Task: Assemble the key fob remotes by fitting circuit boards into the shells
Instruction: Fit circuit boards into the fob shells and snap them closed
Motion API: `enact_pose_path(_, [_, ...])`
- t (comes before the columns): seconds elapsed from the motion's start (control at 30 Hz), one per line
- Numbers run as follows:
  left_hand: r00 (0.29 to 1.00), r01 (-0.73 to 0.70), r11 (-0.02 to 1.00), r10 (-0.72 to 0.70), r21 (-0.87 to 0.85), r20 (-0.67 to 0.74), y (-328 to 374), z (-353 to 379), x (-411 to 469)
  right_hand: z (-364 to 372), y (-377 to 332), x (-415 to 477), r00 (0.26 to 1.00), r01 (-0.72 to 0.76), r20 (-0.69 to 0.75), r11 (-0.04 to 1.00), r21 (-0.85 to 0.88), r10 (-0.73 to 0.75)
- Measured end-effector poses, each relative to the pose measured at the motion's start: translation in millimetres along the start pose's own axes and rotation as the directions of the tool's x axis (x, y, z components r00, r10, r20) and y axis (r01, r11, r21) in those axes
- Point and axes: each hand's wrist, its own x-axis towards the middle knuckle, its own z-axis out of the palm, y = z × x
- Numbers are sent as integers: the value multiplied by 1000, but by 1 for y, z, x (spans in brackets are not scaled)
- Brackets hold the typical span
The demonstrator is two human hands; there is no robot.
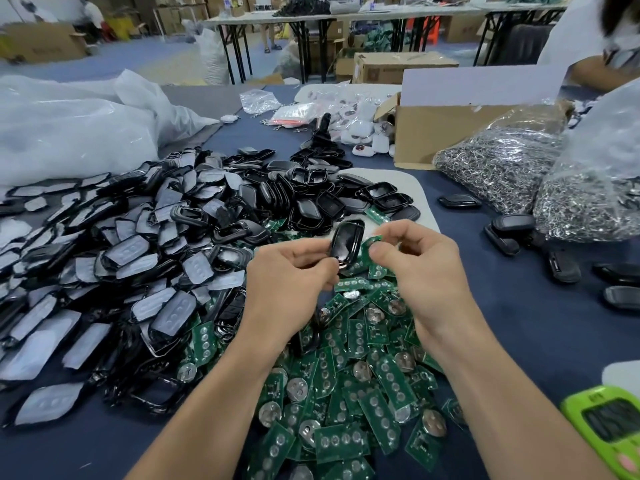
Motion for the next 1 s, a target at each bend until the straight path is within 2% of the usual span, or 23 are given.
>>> enact_pose_path(0.27, [1000, 21, 1000, -21, 20, 15, -1, 1, 0, 2, -2, -7, 985, 175, 52, 943, -281, -167])
enact_pose_path(0.53, [998, 1, 999, -3, 34, 55, 5, -1, -3, 3, -1, -8, 967, 222, -13, 869, -443, -253])
enact_pose_path(0.77, [997, -41, 998, 37, 56, 74, 7, -1, -4, 3, -1, -10, 965, 216, -43, 875, -433, -259])
enact_pose_path(1.0, [997, -73, 996, 72, 45, 28, 5, 0, -7, 10, 1, -14, 955, 222, -84, 872, -437, -285])
